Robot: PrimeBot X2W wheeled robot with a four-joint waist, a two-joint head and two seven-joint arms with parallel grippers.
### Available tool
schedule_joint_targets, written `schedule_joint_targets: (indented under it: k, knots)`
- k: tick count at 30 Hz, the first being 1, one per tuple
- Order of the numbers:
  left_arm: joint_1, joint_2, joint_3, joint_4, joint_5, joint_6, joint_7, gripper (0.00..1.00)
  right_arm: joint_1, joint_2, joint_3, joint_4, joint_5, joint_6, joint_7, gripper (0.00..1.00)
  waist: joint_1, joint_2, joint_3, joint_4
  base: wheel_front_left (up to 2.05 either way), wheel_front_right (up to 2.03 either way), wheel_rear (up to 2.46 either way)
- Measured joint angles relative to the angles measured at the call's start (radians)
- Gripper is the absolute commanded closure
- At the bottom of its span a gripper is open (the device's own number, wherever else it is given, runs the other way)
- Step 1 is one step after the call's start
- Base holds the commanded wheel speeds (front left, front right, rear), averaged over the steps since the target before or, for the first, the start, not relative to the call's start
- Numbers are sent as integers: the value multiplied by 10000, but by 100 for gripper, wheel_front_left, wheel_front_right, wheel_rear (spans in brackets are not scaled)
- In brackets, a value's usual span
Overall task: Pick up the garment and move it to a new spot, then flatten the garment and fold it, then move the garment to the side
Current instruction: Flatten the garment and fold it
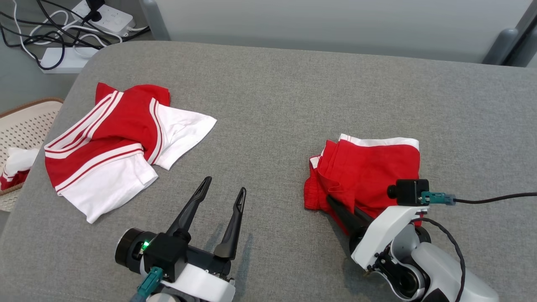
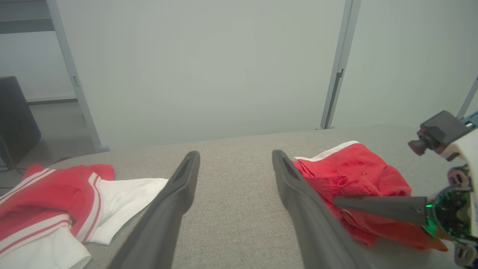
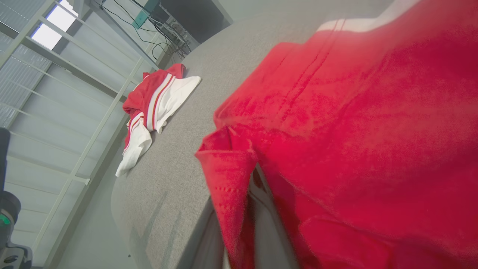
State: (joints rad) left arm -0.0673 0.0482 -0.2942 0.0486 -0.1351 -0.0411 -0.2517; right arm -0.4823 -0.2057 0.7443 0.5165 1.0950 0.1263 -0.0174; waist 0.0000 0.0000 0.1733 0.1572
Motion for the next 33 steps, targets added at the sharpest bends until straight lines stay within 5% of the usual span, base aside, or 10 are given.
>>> schedule_joint_targets:
  k: [1, 2, 18, 24, 33]
  knots:
    - [0, 2, 4, 0, -4, 21, 0, 0, 0, 2, 10, 104, -61, 0, 29, 5, 0, 0, 0, -9, 0, 0, 0]
    - [2, 2, 8, 0, -4, 40, 0, 0, 2, 4, 8, 144, -77, 0, 92, 0, 0, 0, -3, -23, 0, 0, 0]
    - [30, 2, 211, 4, 0, 69, 0, 0, 676, -328, -198, -2000, -650, 0, 539, 0, 0, 0, -192, -688, 0, 0, 0]
    - [42, 2, 349, -58, 13, 69, 0, 0, 841, -767, -1323, -2428, -2403, 0, -487, 0, 0, 0, -331, -1120, 0, 0, 0]
    - [221, 2, 729, -128, -336, 253, 0, 0, 1393, -370, -3007, -2006, -5327, 2, -1992, 0, 0, 0, -633, -1627, 0, 0, 0]
